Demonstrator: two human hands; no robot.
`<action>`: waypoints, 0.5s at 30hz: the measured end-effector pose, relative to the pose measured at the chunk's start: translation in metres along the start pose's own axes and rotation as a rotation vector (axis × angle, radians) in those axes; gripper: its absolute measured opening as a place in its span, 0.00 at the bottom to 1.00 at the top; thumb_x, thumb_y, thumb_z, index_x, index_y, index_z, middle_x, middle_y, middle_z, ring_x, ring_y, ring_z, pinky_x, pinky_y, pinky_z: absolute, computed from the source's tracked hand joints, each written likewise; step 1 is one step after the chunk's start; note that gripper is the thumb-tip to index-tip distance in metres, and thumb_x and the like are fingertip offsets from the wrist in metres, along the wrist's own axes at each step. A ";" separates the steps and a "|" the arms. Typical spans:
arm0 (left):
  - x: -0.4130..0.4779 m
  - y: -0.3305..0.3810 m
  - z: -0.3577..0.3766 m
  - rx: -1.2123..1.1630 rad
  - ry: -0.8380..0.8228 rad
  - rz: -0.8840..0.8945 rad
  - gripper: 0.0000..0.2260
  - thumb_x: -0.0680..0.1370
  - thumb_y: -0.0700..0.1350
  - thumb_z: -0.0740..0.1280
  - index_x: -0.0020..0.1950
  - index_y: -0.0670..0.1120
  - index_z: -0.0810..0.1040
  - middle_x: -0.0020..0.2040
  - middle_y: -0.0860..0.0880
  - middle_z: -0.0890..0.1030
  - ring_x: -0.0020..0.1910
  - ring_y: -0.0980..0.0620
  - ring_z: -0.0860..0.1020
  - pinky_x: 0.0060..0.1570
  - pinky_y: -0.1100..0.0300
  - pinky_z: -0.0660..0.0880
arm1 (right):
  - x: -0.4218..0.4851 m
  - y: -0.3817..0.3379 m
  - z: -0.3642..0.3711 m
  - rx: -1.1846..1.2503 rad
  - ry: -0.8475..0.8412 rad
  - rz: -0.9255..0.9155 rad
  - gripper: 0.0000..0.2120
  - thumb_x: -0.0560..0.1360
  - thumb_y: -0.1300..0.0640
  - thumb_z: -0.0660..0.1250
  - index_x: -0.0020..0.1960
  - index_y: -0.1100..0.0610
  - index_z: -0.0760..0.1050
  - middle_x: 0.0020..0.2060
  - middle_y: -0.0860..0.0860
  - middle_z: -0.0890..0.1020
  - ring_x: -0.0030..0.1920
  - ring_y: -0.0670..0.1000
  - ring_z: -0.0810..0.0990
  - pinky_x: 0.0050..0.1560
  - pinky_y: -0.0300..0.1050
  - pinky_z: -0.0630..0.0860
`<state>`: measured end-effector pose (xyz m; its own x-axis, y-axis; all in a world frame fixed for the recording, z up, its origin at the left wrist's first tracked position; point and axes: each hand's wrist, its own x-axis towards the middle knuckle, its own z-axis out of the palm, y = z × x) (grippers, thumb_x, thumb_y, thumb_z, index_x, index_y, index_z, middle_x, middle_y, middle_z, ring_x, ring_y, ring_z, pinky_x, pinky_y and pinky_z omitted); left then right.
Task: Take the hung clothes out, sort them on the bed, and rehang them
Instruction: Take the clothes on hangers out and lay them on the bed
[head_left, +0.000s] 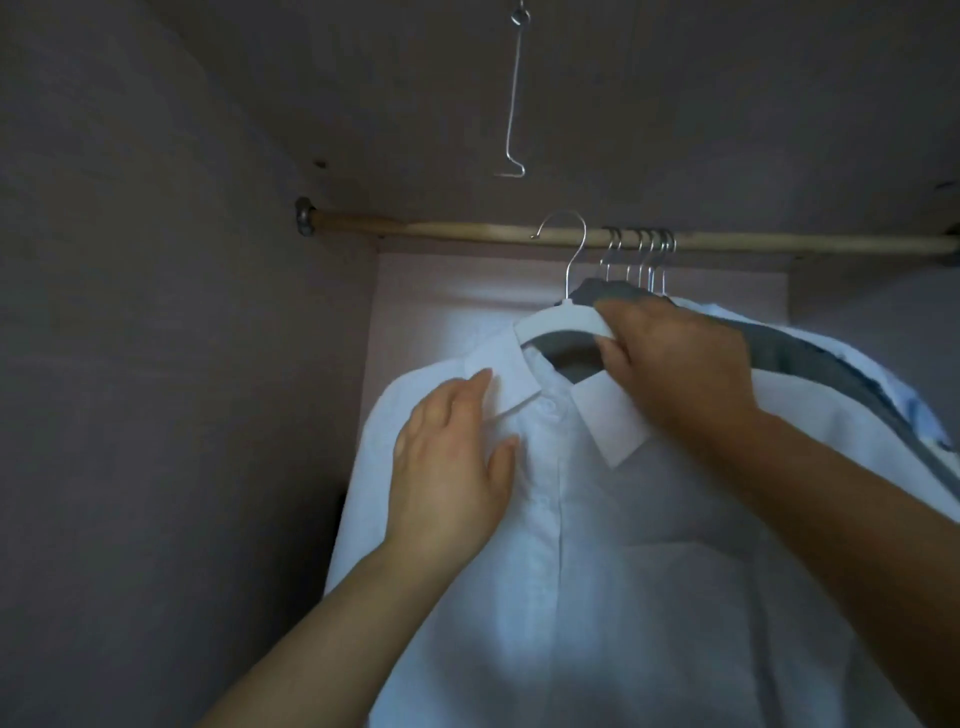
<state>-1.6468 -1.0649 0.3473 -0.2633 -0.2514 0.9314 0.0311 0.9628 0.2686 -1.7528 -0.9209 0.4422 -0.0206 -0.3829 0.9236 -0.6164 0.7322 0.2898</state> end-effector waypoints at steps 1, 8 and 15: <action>-0.005 0.005 -0.005 -0.012 0.007 0.003 0.25 0.76 0.49 0.65 0.72 0.48 0.65 0.68 0.47 0.69 0.68 0.48 0.65 0.67 0.55 0.60 | -0.018 -0.005 -0.010 0.046 0.006 -0.004 0.15 0.78 0.53 0.61 0.63 0.53 0.74 0.53 0.57 0.80 0.50 0.60 0.79 0.40 0.49 0.73; -0.088 0.055 -0.037 -0.086 -0.064 0.105 0.25 0.75 0.57 0.56 0.68 0.47 0.69 0.59 0.45 0.77 0.59 0.43 0.73 0.61 0.46 0.68 | -0.158 -0.047 -0.104 -0.007 0.150 -0.033 0.17 0.72 0.51 0.59 0.52 0.55 0.82 0.35 0.52 0.83 0.30 0.54 0.80 0.23 0.37 0.69; -0.198 0.104 -0.070 -0.296 -0.190 0.218 0.20 0.76 0.54 0.57 0.66 0.50 0.73 0.48 0.50 0.79 0.47 0.48 0.77 0.55 0.47 0.72 | -0.276 -0.074 -0.216 -0.098 -0.008 0.108 0.17 0.78 0.48 0.55 0.56 0.53 0.80 0.39 0.48 0.83 0.35 0.52 0.81 0.26 0.40 0.71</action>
<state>-1.5240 -0.9215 0.2080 -0.3923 0.0045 0.9198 0.3748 0.9140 0.1554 -1.5314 -0.7478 0.2197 -0.0892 -0.3034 0.9487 -0.5307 0.8205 0.2125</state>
